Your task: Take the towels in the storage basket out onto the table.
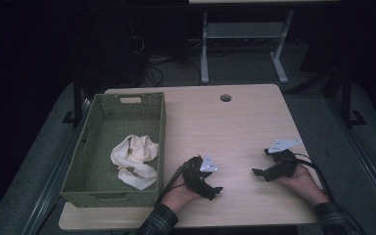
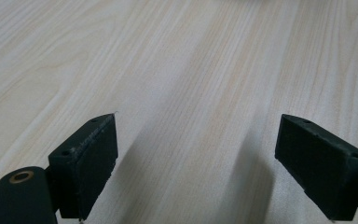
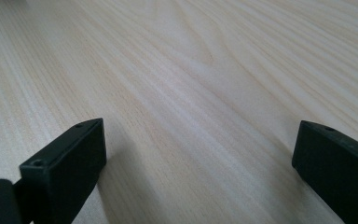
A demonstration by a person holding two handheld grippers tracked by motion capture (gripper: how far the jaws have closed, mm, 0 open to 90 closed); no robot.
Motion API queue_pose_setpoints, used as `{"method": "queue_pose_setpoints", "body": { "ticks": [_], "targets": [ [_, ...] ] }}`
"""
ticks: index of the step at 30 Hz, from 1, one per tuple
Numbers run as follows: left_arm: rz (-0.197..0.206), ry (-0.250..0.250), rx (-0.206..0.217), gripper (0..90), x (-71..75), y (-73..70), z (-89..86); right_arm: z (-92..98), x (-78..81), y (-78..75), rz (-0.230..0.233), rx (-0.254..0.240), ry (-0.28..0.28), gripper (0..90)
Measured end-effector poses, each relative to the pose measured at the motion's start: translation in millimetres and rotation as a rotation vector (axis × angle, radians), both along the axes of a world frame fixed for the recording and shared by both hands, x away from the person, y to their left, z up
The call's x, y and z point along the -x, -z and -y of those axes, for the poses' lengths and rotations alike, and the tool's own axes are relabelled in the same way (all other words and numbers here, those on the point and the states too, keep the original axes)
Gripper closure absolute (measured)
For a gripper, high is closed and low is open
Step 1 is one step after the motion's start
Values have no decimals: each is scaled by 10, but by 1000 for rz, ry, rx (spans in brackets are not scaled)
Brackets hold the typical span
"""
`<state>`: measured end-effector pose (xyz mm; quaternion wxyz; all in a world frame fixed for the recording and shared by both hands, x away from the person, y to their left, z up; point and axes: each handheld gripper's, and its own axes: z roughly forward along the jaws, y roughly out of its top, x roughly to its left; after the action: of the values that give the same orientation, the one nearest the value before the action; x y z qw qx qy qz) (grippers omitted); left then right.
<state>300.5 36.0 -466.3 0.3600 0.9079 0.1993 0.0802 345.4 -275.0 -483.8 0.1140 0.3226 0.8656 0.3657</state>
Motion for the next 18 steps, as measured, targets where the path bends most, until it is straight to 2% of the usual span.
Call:
{"method": "queue_pose_setpoints", "body": {
  "ticks": [7, 14, 18],
  "targets": [
    [1, -20, 9, 126, 5, -50, -14, 0, 0, 0, 0, 0, 0, 26],
    [21, -45, 2, 126, -1, -116, -50, 0, 0, 0, 0, 0, 0, 26],
    [14, -54, 19, 126, -1, -132, -55, 0, 0, 0, 0, 0, 0, 26]
  ]
}}
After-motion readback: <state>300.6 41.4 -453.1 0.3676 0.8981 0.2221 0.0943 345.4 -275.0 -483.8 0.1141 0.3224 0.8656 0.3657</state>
